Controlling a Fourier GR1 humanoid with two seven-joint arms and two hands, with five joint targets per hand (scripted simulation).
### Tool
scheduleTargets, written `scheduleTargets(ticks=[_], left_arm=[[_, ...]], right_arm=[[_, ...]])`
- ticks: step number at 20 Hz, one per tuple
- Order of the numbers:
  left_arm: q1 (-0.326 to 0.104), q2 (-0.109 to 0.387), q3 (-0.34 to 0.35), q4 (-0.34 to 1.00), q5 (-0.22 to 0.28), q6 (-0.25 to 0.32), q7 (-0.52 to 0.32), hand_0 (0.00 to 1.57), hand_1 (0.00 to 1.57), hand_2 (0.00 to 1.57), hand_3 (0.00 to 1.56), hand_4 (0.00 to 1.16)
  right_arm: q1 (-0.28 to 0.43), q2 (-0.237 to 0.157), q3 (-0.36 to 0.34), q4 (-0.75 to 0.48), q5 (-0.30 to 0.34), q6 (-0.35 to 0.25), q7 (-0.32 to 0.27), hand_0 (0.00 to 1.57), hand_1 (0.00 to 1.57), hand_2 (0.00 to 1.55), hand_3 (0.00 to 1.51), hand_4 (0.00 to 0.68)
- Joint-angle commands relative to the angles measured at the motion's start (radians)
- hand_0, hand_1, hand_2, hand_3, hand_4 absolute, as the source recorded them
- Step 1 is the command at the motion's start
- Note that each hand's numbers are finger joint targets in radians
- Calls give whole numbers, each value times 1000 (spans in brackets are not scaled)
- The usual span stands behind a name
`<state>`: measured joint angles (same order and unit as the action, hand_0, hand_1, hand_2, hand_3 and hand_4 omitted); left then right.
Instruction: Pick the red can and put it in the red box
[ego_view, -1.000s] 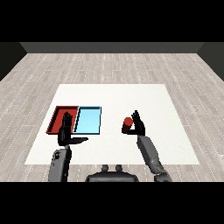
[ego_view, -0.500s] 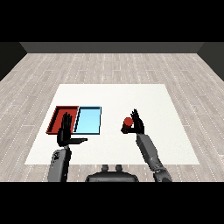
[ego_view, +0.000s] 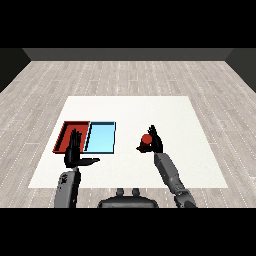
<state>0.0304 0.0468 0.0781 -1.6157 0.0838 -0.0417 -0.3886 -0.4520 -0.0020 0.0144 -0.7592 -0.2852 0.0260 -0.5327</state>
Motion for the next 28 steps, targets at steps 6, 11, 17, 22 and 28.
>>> scheduleTargets(ticks=[6,11,17,22,28], left_arm=[[38,-14,-19,-32,-12,1,-7,0,0,0,0,0],[52,2,-15,-131,9,2,82,0,0,0,0,0],[17,28,23,-19,18,-28,17,0,0,0,0,0],[23,19,15,6,-9,-21,-32,0,0,0,0,0],[-10,-19,-25,-12,-22,11,18,0,0,0,0,0]], right_arm=[[-69,2,-17,77,18,-1,-3,0,0,0,0,0],[-54,2,146,127,-126,-96,-65,0,0,350,121,0],[-80,-53,34,117,-15,-101,8,1488,1488,1466,1441,663],[-46,-1,95,20,47,-215,34,1476,1476,1457,1431,664],[-111,-23,71,31,58,-187,15,1472,1472,1457,1419,652]])
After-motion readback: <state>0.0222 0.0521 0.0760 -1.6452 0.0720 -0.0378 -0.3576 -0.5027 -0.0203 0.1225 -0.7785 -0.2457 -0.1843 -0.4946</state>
